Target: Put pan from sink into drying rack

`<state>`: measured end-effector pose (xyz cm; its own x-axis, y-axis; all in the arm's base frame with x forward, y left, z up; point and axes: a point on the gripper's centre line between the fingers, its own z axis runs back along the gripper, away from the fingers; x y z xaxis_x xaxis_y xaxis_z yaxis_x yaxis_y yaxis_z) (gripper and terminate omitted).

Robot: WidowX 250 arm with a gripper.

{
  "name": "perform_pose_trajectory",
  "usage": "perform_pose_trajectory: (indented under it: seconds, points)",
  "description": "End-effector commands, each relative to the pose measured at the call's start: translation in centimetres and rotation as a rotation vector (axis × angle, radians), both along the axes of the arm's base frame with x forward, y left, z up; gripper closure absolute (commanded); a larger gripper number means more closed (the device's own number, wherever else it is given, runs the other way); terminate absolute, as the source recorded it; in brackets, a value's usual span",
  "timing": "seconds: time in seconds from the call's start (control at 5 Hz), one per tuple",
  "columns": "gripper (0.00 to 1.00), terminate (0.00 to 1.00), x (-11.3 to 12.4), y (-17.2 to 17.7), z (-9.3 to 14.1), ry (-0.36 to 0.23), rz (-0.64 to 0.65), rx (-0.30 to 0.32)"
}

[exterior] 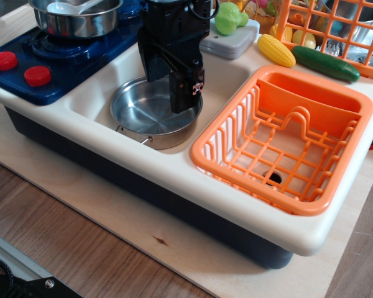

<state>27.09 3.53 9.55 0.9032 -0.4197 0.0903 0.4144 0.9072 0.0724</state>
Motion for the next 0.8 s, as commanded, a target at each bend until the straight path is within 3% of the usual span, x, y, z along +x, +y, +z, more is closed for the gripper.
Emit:
perform_pose_trajectory:
  seconds: [0.0,0.6]
  points:
    - [0.0,0.0,-1.0,-1.3,0.0,-0.046,-0.053,-0.027]
    - [0.0,0.0,-1.7,-1.2,-2.6,-0.058,-0.106,-0.067]
